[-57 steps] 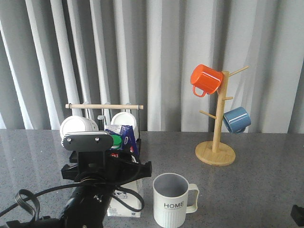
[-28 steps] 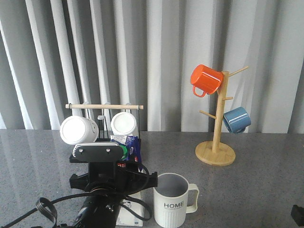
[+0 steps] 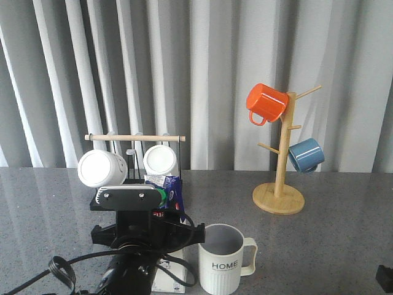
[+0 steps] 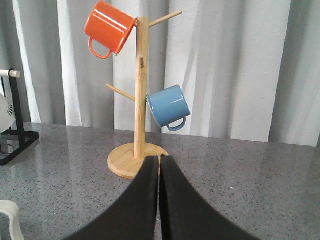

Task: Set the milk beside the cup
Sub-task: 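Lower the milk carton onto the table beside the mug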

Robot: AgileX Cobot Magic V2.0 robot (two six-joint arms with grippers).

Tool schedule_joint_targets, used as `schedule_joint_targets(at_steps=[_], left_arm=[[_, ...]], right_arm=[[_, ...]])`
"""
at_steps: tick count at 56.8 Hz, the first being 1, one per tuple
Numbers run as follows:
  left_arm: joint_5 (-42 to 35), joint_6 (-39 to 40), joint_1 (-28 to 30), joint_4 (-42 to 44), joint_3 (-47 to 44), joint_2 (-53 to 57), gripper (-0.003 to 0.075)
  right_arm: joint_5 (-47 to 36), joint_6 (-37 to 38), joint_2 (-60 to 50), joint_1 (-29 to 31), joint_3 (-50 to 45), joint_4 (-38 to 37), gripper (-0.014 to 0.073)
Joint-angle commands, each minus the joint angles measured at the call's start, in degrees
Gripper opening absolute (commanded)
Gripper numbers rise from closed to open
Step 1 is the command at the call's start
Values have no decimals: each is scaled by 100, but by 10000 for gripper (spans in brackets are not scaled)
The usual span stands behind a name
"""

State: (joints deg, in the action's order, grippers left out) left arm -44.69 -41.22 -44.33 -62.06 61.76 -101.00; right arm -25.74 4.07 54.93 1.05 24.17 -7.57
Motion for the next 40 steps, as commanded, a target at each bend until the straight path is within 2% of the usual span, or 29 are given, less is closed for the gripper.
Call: schedule_joint_targets(at_steps=[1, 29, 35, 40], left_arm=[[-268, 51, -28, 173, 160, 248, 146], [-74, -10, -23, 128, 160, 248, 152], [-81, -10, -23, 134, 160, 255, 183], [-81, -10, -23, 128, 160, 255, 242]], right_arm=[[-447, -21, -79, 39, 151, 10, -6], [-438, -21, -79, 39, 151, 10, -6], [-447, -21, -79, 39, 151, 10, -6], [-447, -21, -79, 39, 151, 10, -6]])
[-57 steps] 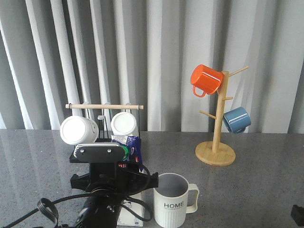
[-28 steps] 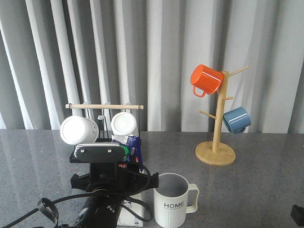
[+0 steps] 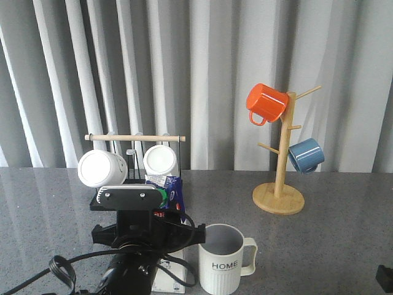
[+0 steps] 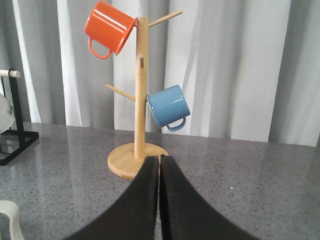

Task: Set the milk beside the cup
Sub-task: 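Lower the milk carton onto the table beside the mug, then open the left gripper and raise it away from the carton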

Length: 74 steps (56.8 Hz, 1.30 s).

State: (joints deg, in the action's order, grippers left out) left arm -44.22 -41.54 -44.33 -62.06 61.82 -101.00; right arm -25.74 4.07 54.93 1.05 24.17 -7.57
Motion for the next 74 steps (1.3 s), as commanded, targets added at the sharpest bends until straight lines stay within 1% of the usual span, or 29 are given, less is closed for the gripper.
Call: schedule_joint_targets(at_steps=[1, 5, 10, 15, 20, 25, 39, 51, 58, 60, 64, 66, 69, 71, 72, 73, 74], left_arm=[[-122, 22, -23, 128, 154, 255, 262], [-122, 22, -23, 128, 154, 262, 335], [-91, 22, -23, 122, 154, 295, 455], [-66, 22, -23, 128, 154, 323, 604], [103, -65, -23, 128, 154, 349, 736], [261, -170, -23, 133, 154, 375, 731], [286, -271, -23, 194, 154, 619, 717], [286, -277, -23, 776, 154, 1327, 708], [375, -460, -23, 782, 154, 1850, 671], [396, -591, -23, 782, 154, 1990, 647], [445, -970, -23, 776, 154, 2231, 560], [476, -1226, -23, 764, 154, 2359, 495], [562, -1608, -23, 732, 154, 2492, 356], [665, -1759, -23, 725, 154, 2595, 229], [696, -1792, -23, 718, 154, 2623, 183], [738, -1828, -23, 687, 154, 2674, 111], [767, -1839, -23, 655, 154, 2706, 62]], right_arm=[[-447, -21, -79, 39, 151, 10, -6], [-447, -21, -79, 39, 151, 10, -6], [-447, -21, -79, 39, 151, 10, -6], [-447, -21, -79, 39, 151, 10, -6], [-447, -21, -79, 39, 151, 10, -6], [-447, -21, -79, 39, 151, 10, -6], [-447, -21, -79, 39, 151, 10, -6], [-447, -21, -79, 39, 151, 10, -6], [-447, -21, -79, 39, 151, 10, -6], [-447, -21, -79, 39, 151, 10, -6], [-447, -21, -79, 39, 151, 10, -6], [-447, -21, -79, 39, 151, 10, -6], [-447, -21, -79, 39, 151, 10, -6], [-447, -21, -79, 39, 151, 10, -6], [-447, -21, -79, 39, 151, 10, -6], [-447, -21, -79, 39, 151, 10, -6], [-447, -21, -79, 39, 151, 10, -6]])
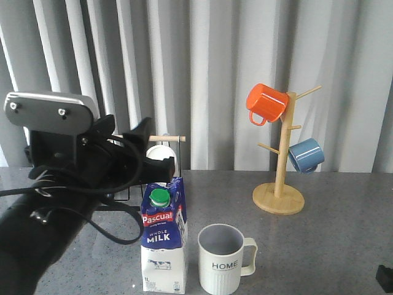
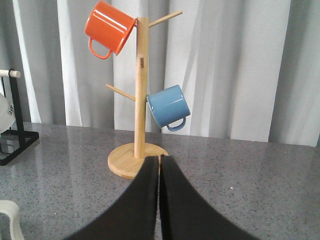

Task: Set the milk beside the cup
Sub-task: 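Open the left gripper and raise it away from the carton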

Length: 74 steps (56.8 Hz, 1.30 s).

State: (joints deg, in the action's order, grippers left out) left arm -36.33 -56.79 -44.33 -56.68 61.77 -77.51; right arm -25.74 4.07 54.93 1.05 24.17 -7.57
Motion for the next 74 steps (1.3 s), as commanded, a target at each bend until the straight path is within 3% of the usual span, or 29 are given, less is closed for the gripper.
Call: schedule_joint_targets(at_steps=[1, 20, 46, 53, 58, 66, 74], left_arm=[[13, -315, -23, 31, 159, 395, -9], [-1031, -358, -23, -1248, 159, 679, -8], [-876, -315, -23, -967, 159, 685, -8], [-513, 396, -31, -925, 159, 666, -8], [60, 1014, -23, -419, 159, 700, -8], [941, 1436, -1, 1588, 159, 1026, -8], [1641, 2452, 483, 2665, -144, 1499, -8]], right_arm=[[-447, -21, -79, 39, 151, 10, -6], [-439, -21, -79, 39, 151, 10, -6], [-439, -21, -79, 39, 151, 10, -6], [-439, -21, -79, 39, 151, 10, -6], [-439, -21, -79, 39, 151, 10, -6], [-439, -21, -79, 39, 151, 10, -6], [-445, -21, -79, 39, 151, 10, -6]])
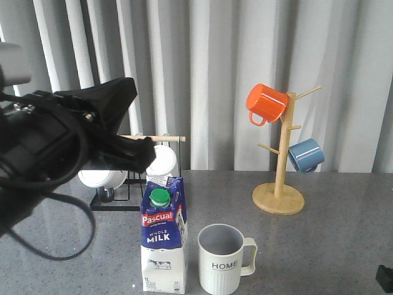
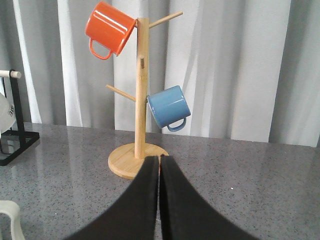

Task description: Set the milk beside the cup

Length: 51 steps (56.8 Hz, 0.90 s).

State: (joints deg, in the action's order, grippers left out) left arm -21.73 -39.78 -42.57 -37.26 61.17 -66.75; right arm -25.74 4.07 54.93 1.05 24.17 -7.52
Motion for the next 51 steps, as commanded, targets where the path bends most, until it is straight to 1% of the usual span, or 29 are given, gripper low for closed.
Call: schedule_joint_targets(at_steps=[1, 6, 11, 17, 25, 31, 37, 41, 45, 51], left_arm=[[243, 929, 431, 776, -158, 533, -8], [309, 1419, 963, 862, -842, 1106, -8], [250, 1407, 1490, 1044, -1723, 1732, -8], [250, 1502, 1990, 1722, -2848, 2647, -8], [150, 2123, 2554, 2870, -4416, 4112, -8], [255, 2853, 3091, 3009, -5382, 5074, -7], [551, 3466, 3647, 3254, -5975, 5885, -7], [967, 3777, 3912, 3465, -6173, 6281, -7], [1606, 3807, 4054, 3545, -6161, 6533, -7], [1969, 3764, 4086, 3545, -6168, 6764, -7]], right_arm=[[-445, -21, -79, 39, 151, 5, -6], [-445, -21, -79, 39, 151, 5, -6], [-445, -21, -79, 39, 151, 5, -6], [-445, -21, -79, 39, 151, 5, -6], [-445, -21, -79, 39, 151, 5, -6], [-445, -21, -79, 39, 151, 5, -6], [-445, -21, -79, 39, 151, 5, -6], [-445, -21, -79, 39, 151, 5, -6], [-445, -21, -79, 39, 151, 5, -6], [-445, -21, -79, 39, 151, 5, -6]])
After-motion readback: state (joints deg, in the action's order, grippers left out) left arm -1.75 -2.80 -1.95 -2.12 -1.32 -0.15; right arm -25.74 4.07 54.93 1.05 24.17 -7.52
